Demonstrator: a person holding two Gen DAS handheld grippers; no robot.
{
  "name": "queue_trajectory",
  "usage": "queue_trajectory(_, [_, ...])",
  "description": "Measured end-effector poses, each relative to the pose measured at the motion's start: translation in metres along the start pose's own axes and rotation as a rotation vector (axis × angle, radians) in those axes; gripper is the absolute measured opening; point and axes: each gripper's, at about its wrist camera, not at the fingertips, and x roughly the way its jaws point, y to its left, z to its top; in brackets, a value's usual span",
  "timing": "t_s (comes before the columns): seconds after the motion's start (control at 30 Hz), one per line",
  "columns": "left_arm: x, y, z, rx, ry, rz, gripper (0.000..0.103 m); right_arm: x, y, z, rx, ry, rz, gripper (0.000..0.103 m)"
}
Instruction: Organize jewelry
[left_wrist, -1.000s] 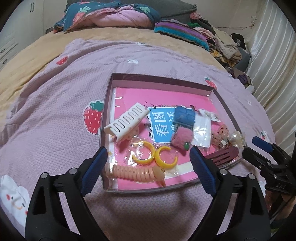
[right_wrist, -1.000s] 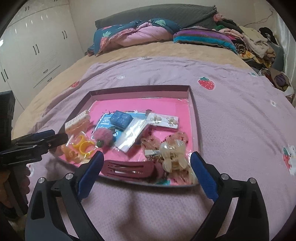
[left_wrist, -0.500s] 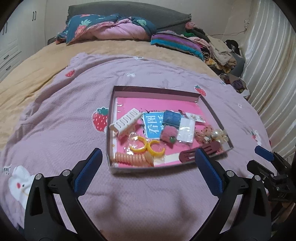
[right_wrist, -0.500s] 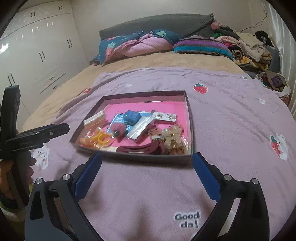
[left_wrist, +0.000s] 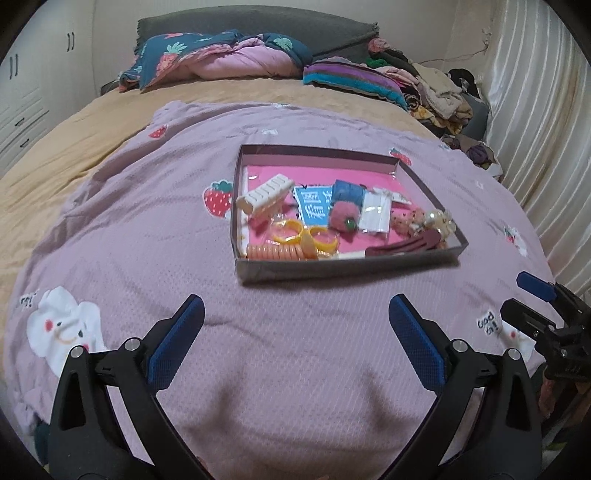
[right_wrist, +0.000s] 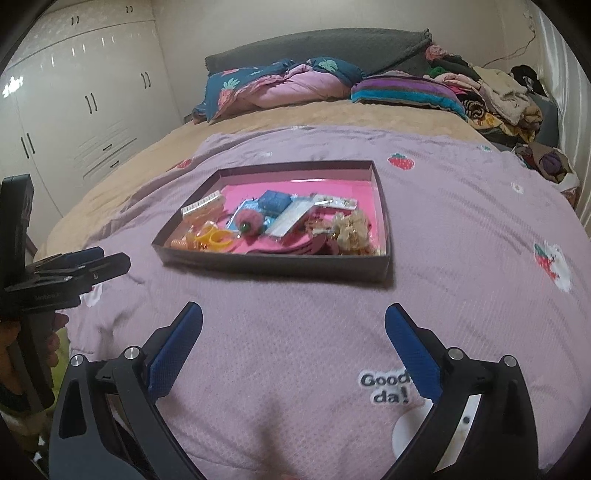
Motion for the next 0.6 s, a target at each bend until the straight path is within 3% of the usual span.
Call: queue_trajectory(0.6, [-0.006,-0.004,-0.011,0.0,-0.014,-0.006,0.093,-0.004,0.012,-0.01,-0.002,0.008,0.014,0.099])
